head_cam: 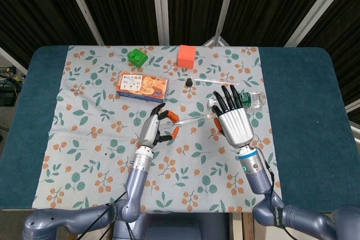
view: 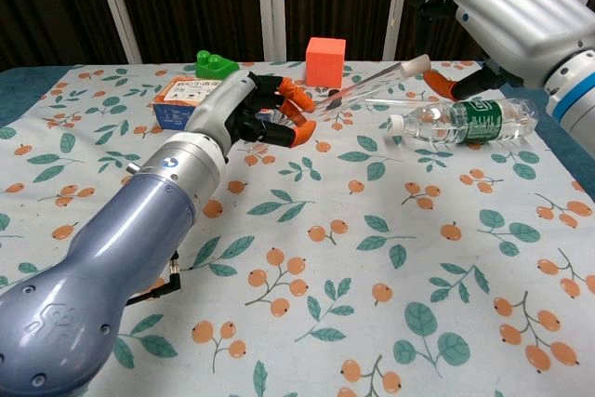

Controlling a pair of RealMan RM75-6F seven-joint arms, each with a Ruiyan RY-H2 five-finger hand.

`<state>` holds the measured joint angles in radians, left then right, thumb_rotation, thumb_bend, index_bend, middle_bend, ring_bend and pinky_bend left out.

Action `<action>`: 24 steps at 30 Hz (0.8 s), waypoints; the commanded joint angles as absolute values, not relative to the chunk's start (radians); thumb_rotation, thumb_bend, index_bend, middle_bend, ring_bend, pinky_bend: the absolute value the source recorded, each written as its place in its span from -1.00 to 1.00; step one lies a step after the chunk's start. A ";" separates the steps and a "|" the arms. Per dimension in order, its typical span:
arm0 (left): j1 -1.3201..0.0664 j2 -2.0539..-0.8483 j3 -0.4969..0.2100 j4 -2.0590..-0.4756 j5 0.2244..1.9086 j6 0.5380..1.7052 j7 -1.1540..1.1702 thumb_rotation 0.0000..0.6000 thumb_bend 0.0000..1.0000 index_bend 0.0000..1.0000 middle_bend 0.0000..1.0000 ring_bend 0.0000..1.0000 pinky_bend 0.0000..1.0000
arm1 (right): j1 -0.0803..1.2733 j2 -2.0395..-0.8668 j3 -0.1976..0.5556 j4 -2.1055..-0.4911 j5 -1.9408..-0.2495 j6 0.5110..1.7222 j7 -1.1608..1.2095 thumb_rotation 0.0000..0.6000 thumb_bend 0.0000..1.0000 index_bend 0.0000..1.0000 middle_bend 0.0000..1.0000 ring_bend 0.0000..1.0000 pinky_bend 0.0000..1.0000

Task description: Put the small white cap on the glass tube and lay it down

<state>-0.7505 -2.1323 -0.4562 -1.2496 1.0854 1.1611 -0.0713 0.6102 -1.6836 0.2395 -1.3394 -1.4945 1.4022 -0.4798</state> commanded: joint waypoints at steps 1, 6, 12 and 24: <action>-0.751 -2.134 -0.457 -1.251 1.083 1.161 -0.068 1.00 0.52 0.12 0.00 -0.84 -1.00 | 0.612 -1.684 0.239 -1.338 -1.497 1.402 -0.480 1.00 -0.14 0.21 -0.56 -0.97 -1.00; -0.749 -2.139 -0.467 -1.272 1.061 1.160 -0.049 1.00 0.52 0.12 0.00 -0.84 -1.00 | 0.615 -1.687 0.239 -1.336 -1.499 1.400 -0.477 1.00 -0.14 0.21 -0.56 -0.97 -1.00; -0.753 -2.138 -0.473 -1.287 1.055 1.162 -0.029 1.00 0.52 0.12 0.00 -0.84 -1.00 | 0.614 -1.690 0.234 -1.332 -1.504 1.400 -0.475 1.00 -0.14 0.21 -0.56 -0.97 -1.00; -0.760 -2.142 -0.482 -1.312 1.044 1.163 -0.003 1.00 0.52 0.12 0.01 -0.84 -1.00 | 0.614 -1.692 0.230 -1.330 -1.513 1.404 -0.466 1.00 -0.14 0.21 -0.56 -0.97 -1.00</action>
<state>-0.7604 -2.1418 -0.4816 -1.3119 1.0437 1.1626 -0.0031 0.6141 -1.6926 0.2304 -1.3306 -1.5128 1.4041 -0.4659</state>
